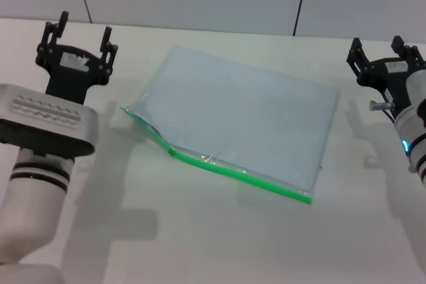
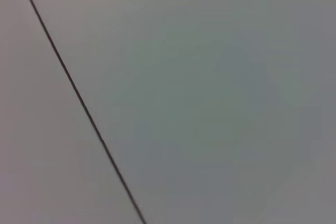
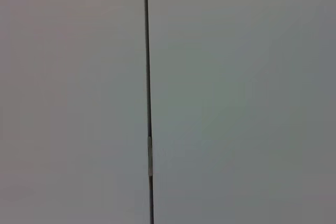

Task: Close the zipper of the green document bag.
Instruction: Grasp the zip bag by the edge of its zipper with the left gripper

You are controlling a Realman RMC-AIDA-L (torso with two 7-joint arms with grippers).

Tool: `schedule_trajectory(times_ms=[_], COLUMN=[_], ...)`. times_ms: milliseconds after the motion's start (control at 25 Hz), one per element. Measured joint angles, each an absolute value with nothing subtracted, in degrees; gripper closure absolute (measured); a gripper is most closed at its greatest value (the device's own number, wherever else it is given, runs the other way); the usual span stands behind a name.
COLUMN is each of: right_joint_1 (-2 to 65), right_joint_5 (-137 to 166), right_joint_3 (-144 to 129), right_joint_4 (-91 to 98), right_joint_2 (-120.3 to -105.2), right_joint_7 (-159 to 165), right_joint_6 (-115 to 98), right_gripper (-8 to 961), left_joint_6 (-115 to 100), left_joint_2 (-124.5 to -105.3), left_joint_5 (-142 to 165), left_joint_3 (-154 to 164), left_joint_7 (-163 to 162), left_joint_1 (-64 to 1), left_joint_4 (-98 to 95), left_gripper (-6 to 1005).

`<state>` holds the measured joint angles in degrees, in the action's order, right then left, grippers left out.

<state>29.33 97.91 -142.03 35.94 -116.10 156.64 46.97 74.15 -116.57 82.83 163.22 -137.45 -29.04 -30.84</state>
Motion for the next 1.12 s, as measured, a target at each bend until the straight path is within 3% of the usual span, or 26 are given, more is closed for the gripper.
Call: schedule_trajectory(times_ms=[640, 1120], right_joint_1=[29.1, 28.91], right_joint_5=[97.84, 97.19], right_joint_3=[-141.3, -141.24], right_joint_4=[35.85, 35.35], right_joint_2=[-116.0, -116.01], right_joint_7=[156.55, 156.54], right_joint_6=[45.52, 45.21], right_gripper=[200, 199], left_joint_6=[78.6, 72.57], left_joint_2=[-116.39, -116.33], left_joint_5=[73.2, 65.03], left_joint_3=[163.21, 163.26], left_joint_7=[-94.15, -79.95], left_joint_1=[-25.62, -26.03], left_joint_4=[-40.82, -40.21], left_gripper=[304, 305])
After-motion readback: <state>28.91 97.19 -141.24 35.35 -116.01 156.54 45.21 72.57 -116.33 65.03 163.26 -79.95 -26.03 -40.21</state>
